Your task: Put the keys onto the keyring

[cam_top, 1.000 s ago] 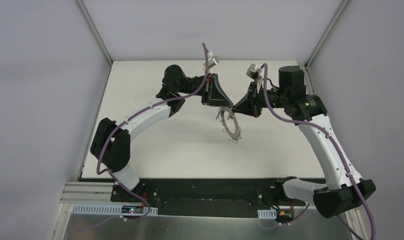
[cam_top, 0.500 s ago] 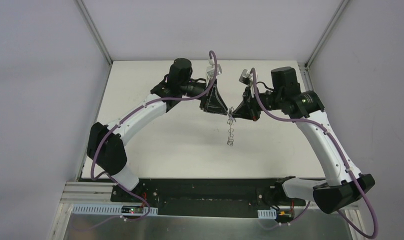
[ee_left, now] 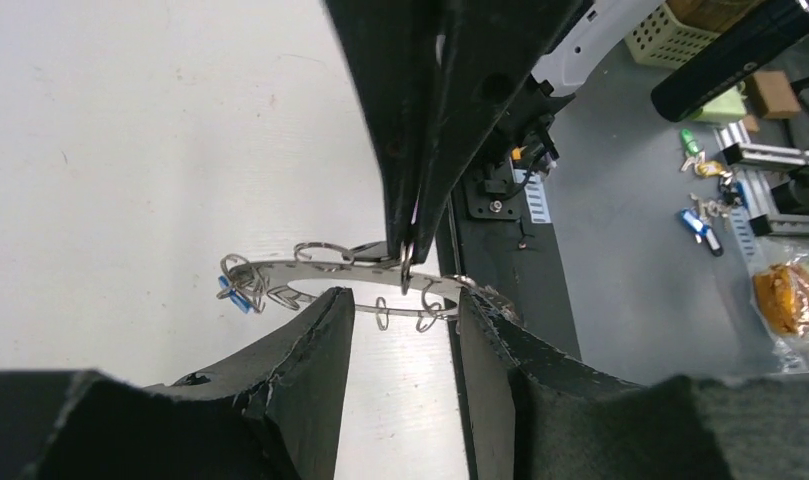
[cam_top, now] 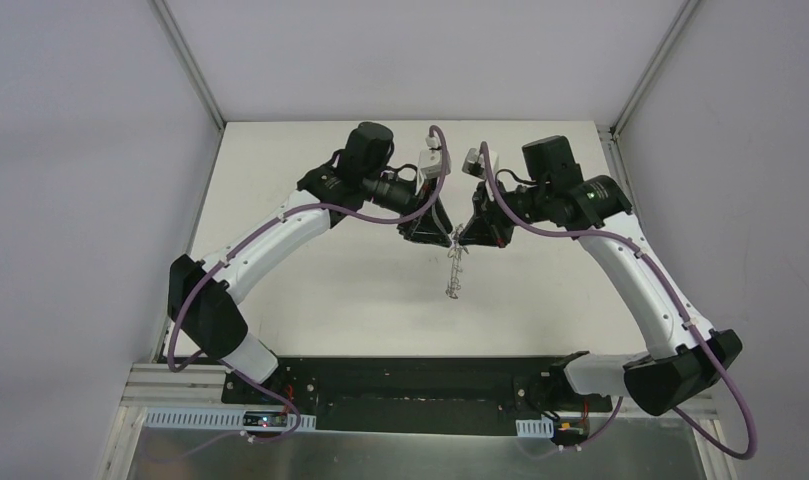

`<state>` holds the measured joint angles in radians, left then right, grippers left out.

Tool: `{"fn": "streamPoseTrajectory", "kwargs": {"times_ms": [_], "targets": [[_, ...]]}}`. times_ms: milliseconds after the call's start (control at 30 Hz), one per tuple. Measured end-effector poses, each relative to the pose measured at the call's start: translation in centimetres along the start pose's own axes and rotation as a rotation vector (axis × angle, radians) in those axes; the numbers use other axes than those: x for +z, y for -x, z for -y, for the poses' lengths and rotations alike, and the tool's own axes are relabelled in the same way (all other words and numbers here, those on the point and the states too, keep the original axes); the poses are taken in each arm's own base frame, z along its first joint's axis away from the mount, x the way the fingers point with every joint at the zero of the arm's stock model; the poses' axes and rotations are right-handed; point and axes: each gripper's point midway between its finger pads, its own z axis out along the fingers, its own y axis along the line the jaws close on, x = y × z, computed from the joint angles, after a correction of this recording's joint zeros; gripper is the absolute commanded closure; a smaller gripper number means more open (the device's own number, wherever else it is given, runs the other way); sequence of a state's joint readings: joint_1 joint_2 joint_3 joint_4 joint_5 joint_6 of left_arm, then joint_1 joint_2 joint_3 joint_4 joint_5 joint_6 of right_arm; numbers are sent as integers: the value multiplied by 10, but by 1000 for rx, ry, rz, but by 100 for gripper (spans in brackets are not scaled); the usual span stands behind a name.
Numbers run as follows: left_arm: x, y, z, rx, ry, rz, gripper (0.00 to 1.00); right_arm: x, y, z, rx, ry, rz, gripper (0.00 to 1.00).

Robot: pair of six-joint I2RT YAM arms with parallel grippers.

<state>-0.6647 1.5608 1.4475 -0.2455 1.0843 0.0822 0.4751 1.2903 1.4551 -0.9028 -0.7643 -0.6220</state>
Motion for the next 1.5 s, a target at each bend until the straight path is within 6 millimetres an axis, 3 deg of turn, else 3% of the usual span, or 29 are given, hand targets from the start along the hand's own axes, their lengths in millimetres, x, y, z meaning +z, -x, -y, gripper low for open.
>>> {"fn": "streamPoseTrajectory", "kwargs": {"times_ms": [300,767,1233,1500], "targets": [[4,6,14,135,5,-47,60,8,-3,2,20,20,-19,100],[3,9,11,181,36,-71,86,8,-2,-3,26,45,-11,100],[6,7,11,179,30,-81,84,8,-3,-4,41,48,-17,100],[6,7,10,190,36,-82,100,7,-3,-6,61,55,-13,100]]}}
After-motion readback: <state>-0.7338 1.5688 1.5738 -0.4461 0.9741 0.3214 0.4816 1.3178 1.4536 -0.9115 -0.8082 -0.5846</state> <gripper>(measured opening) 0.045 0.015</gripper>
